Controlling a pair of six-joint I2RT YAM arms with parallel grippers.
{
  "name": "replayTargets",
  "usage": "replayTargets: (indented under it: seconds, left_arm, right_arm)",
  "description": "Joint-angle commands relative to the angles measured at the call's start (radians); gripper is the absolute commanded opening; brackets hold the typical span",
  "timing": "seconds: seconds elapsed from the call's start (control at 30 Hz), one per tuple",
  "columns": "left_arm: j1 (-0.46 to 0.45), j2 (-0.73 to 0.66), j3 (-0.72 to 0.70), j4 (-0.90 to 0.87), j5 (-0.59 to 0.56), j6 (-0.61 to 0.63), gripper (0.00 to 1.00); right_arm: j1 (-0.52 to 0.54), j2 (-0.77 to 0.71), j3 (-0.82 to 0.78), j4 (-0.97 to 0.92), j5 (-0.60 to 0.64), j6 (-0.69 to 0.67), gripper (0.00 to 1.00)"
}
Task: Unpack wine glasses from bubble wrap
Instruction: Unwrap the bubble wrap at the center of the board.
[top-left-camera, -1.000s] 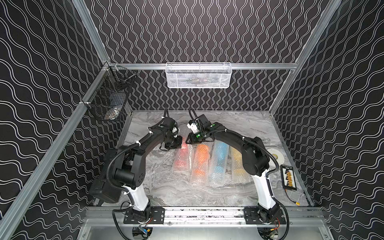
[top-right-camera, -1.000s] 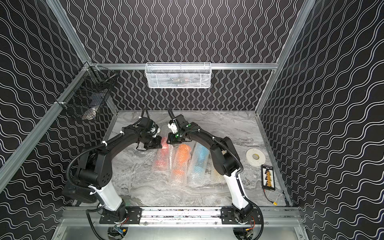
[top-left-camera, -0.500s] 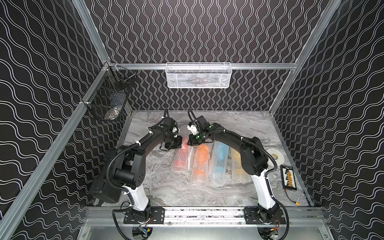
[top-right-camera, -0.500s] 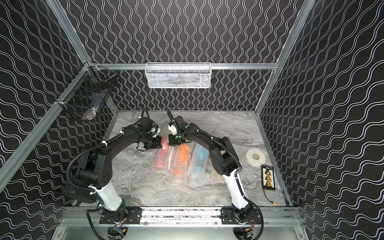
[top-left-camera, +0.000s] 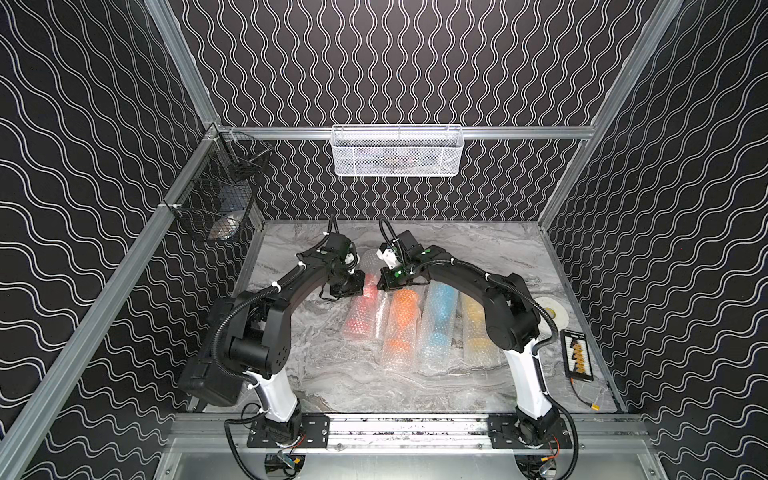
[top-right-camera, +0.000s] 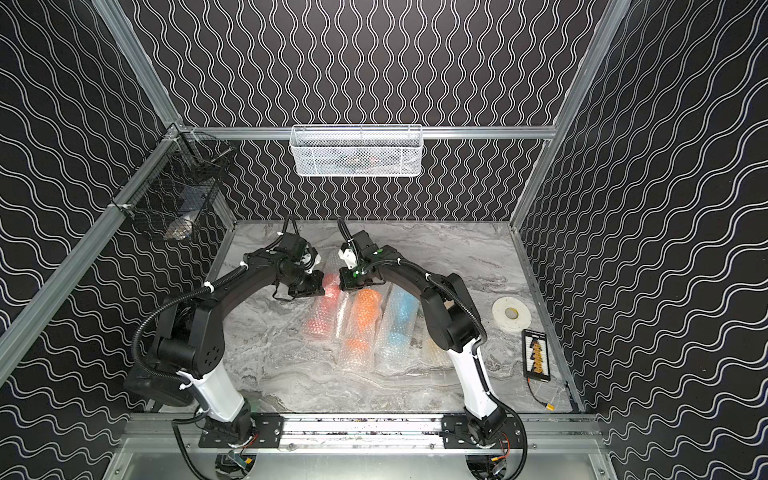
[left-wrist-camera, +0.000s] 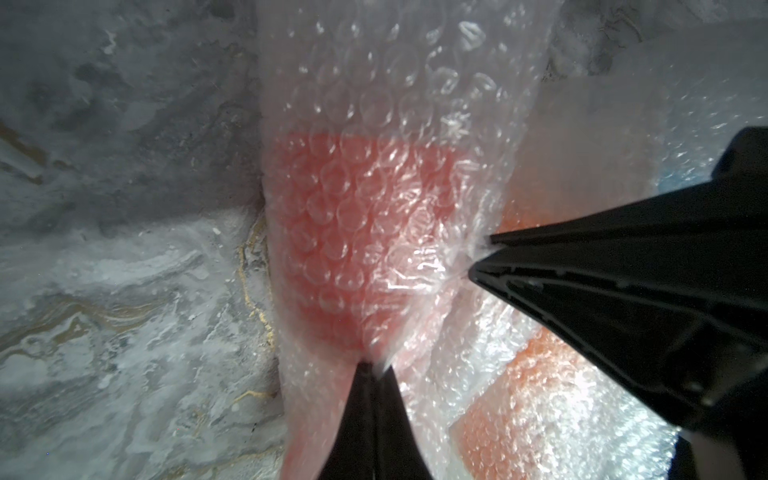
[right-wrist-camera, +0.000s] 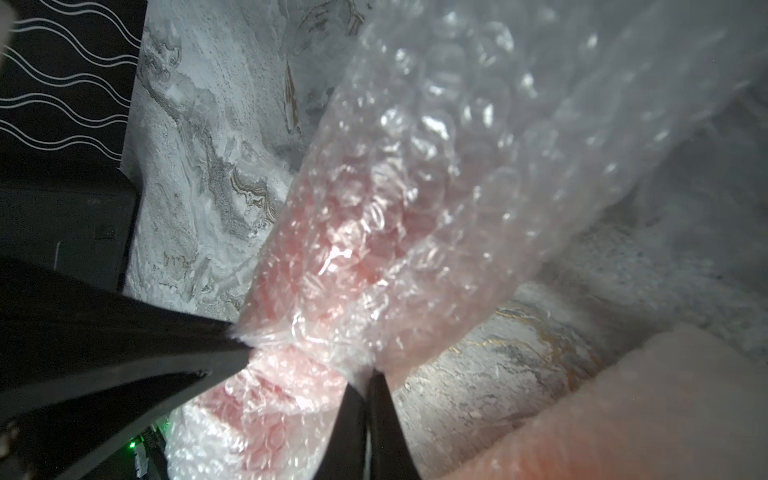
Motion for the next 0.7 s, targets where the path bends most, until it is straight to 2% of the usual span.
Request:
replayTargets:
  seconds: [0.0,0.67]
  left_arm:
    - [0.007,-0.011,-0.001,-0.048,-0.039,0.012,0.0]
    - [0.067,-0.036,-0.042,-0.043,-0.029,0.015,0.0]
  right_arm:
    - [-0.015,-0.018,-0.011,0.018,0.021,0.015,0.05]
    - [-0.041,-0.022,-0.038,0.044,-0.017,0.036,0.05]
